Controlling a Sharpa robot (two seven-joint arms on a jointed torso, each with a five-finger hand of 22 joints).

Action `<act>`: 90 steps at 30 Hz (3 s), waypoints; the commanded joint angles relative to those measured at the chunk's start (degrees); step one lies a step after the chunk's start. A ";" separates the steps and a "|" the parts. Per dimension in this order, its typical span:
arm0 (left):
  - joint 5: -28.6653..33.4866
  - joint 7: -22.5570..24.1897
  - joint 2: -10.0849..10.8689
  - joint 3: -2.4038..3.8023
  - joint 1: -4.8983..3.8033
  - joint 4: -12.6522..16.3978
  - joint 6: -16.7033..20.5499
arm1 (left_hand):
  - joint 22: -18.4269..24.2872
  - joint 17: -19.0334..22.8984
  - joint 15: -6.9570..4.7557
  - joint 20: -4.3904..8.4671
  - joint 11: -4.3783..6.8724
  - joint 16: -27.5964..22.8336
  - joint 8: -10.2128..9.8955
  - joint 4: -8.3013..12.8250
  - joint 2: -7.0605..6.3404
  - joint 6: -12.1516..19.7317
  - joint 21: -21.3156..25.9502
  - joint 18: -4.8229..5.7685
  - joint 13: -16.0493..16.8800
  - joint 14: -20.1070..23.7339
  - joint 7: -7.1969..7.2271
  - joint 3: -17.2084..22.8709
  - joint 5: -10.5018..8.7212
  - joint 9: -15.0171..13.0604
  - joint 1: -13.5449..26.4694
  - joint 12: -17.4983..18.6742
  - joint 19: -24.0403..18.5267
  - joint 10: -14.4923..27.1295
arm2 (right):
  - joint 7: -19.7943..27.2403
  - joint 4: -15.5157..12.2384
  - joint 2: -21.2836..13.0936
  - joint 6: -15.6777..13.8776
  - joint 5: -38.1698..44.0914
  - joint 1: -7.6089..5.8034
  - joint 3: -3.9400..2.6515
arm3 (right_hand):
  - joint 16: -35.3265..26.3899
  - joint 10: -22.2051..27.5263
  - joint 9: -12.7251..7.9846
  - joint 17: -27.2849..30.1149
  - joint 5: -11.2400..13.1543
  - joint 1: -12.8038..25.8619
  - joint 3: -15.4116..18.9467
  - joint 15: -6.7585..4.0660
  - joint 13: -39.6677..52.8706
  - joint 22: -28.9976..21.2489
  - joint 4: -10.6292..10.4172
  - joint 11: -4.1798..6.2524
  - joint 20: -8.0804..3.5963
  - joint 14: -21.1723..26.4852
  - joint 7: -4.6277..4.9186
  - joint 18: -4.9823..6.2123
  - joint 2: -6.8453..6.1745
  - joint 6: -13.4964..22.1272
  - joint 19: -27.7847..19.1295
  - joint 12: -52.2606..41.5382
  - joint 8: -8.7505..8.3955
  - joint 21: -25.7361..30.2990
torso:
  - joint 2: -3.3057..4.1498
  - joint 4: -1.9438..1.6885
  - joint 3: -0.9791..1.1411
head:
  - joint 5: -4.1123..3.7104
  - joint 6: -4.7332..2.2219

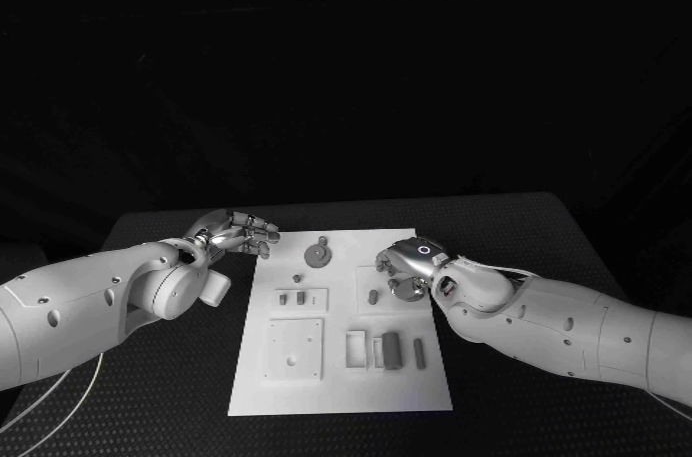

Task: Assemble the parts on the task board

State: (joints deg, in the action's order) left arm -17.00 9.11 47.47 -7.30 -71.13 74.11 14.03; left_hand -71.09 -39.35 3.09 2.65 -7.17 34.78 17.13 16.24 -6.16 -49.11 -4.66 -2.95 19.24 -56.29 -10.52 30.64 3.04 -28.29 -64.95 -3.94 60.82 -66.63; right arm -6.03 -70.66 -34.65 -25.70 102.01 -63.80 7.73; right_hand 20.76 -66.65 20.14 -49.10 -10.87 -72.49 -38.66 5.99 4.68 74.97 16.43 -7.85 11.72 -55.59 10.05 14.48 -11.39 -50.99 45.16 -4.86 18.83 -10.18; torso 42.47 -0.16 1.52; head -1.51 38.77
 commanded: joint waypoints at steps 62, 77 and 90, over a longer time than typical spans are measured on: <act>-0.54 -0.82 -0.09 0.03 -0.06 -0.07 -1.91 | 0.12 -0.37 0.31 -0.32 -0.06 -0.67 -0.24 -0.03 -0.27 1.00 0.60 -0.45 -0.20 0.04 -0.24 -0.53 0.27 0.12 0.44 0.02 0.20 0.96 | -3.29 1.77 0.04 3.08 1.41 1.08 0.72 | 5.28 -2.55 6.13 -10.37 -0.03 1.82 -1.69 -2.95 30.61 1.29 -0.07 2.95 -0.91 -4.29 -3.39 0.27 5.35 -6.49 1.64 0.29 3.71 -10.93 | 0.03 0.00 0.02 | -0.37 0.60; -0.58 -0.85 -0.07 0.03 -0.06 -0.07 -1.90 | 0.13 -0.43 0.31 -0.33 -0.10 -0.72 -0.27 -0.02 -0.29 1.15 0.62 -0.45 -0.22 0.01 -0.29 -0.53 0.27 0.14 0.40 0.02 0.21 1.07 | -3.23 1.68 0.12 3.08 1.33 1.08 0.72 | 4.69 -2.36 6.33 -9.42 -0.02 1.90 -1.85 -2.75 29.39 1.19 -0.01 2.64 -0.73 -4.06 -3.17 0.29 4.82 -6.09 1.22 0.99 3.07 -10.62 | 0.02 0.03 0.05 | -0.48 0.73; -0.60 -0.78 -0.23 0.03 -0.06 -0.24 -1.91 | 0.14 -0.47 0.31 -0.34 -0.12 -0.76 -0.28 -0.03 -0.28 1.23 0.63 -0.46 -0.24 -0.01 -0.33 -0.53 0.27 0.15 0.38 0.02 0.23 1.13 | -3.81 0.95 -0.03 0.76 1.91 1.08 0.71 | 5.72 -4.86 7.23 -9.10 -0.02 1.14 -1.97 -3.79 28.79 1.27 0.18 3.56 -1.35 -6.45 -3.98 0.52 5.92 -7.91 3.44 0.61 3.55 -11.85 | 0.00 0.03 0.01 | -0.63 0.62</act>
State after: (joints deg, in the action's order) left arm -17.36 7.92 47.39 -7.31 -71.13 73.83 12.83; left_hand -71.02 -39.73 3.08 2.55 -7.36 34.34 17.13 16.28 -6.38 -48.29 -4.25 -2.58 19.07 -56.29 -10.92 30.36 3.04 -28.20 -64.73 -3.94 60.71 -66.02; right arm -8.83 -69.85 -34.35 -27.94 103.46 -63.50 7.87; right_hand 26.29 -69.97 27.30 -58.24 -10.80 -71.27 -40.41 2.22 33.40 74.94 16.62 -5.42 10.34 -61.81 6.01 14.69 -5.81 -58.64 48.13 -3.97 22.17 -21.74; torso 42.47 -0.13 1.54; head -2.11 39.46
